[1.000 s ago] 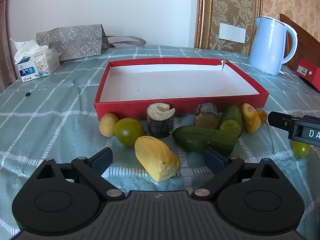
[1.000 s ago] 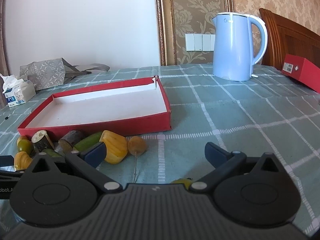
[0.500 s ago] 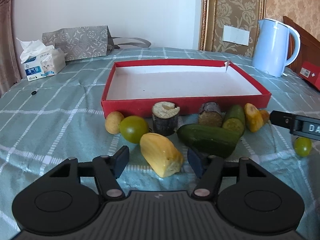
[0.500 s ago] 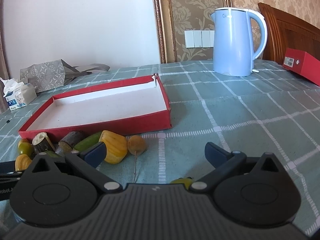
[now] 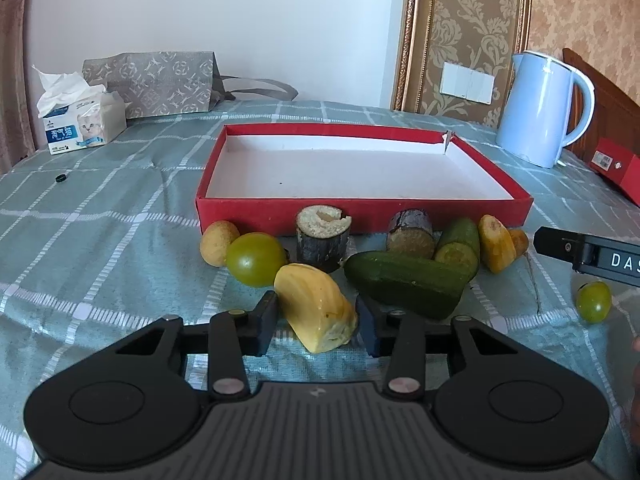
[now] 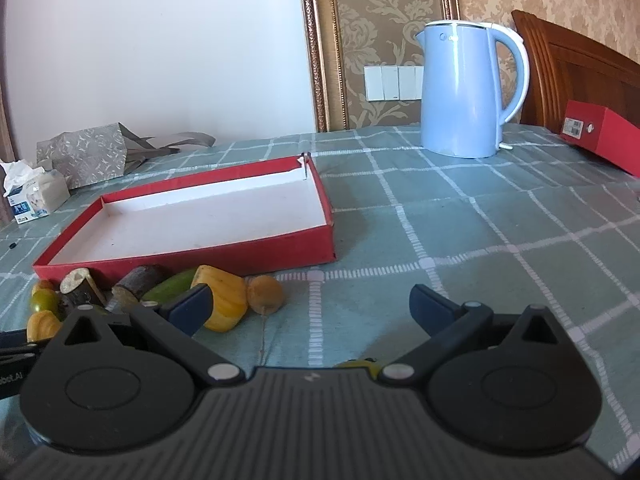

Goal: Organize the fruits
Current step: 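Lift the jackfruit chunk over the red box with left gripper while right gripper grasps small green lime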

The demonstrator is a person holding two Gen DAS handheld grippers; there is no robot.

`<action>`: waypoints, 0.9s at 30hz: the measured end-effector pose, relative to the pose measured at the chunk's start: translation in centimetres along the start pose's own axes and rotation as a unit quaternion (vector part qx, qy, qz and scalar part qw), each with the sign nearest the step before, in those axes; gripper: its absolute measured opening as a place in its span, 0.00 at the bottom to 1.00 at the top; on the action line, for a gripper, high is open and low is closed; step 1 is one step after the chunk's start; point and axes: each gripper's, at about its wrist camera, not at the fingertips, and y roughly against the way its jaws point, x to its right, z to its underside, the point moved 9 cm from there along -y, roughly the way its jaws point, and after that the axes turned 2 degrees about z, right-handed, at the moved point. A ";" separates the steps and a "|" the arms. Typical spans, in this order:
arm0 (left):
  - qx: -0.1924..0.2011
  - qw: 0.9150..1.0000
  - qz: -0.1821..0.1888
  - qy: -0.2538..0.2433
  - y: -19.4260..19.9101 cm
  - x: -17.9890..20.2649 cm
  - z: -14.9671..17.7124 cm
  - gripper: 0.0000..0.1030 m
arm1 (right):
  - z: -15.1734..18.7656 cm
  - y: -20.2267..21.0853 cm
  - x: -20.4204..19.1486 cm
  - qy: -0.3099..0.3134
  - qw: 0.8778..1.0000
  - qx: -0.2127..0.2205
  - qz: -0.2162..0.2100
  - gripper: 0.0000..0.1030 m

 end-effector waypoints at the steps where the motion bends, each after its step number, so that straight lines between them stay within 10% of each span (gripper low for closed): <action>1: 0.002 1.000 0.002 0.000 0.1 0.0 0.0 0.40 | 0.0 0.0 0.1 -0.002 1.000 0.001 0.001 1.00; 19: 0.023 0.999 0.024 0.000 1.2 0.0 -1.2 0.40 | 1.1 1.3 0.8 0.056 0.994 -0.049 -0.074 0.96; 27: 0.025 0.999 0.034 -0.002 1.4 0.0 -2.5 0.40 | 0.7 0.0 1.4 0.091 0.994 -0.044 -0.030 0.81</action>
